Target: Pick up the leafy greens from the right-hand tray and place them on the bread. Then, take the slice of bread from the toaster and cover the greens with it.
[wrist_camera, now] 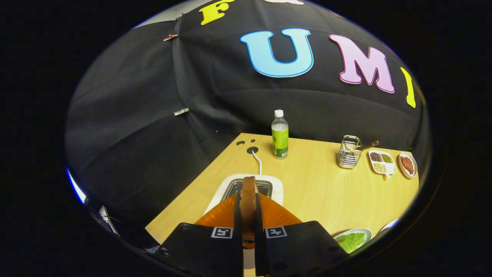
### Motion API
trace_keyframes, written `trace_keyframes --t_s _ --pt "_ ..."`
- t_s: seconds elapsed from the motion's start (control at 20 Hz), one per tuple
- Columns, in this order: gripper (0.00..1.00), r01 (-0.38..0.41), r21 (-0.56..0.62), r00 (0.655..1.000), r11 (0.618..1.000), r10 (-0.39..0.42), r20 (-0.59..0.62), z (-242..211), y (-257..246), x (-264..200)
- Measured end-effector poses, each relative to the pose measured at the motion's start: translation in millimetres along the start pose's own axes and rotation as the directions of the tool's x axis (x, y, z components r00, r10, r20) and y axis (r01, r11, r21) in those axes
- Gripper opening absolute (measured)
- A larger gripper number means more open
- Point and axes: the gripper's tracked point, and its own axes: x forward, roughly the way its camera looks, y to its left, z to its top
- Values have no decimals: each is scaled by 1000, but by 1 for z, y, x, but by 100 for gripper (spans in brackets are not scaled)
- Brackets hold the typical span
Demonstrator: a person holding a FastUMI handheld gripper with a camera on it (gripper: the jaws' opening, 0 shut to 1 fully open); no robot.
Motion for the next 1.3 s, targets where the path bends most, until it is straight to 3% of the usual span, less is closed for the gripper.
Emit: trace_keyframes --t_s 0.35,0.6,0.95,1.2,1.3 --pt "16 -16 40 990 999 10 143 60 -21 -67" --pt "16 74 82 976 994 -89 198 66 -87 -129" --pt "16 245 160 957 956 -265 116 -14 -187 -175" --pt "16 240 266 966 934 -258 35 -80 -206 -166" --pt "16 203 277 975 939 -219 26 -97 -199 -156"
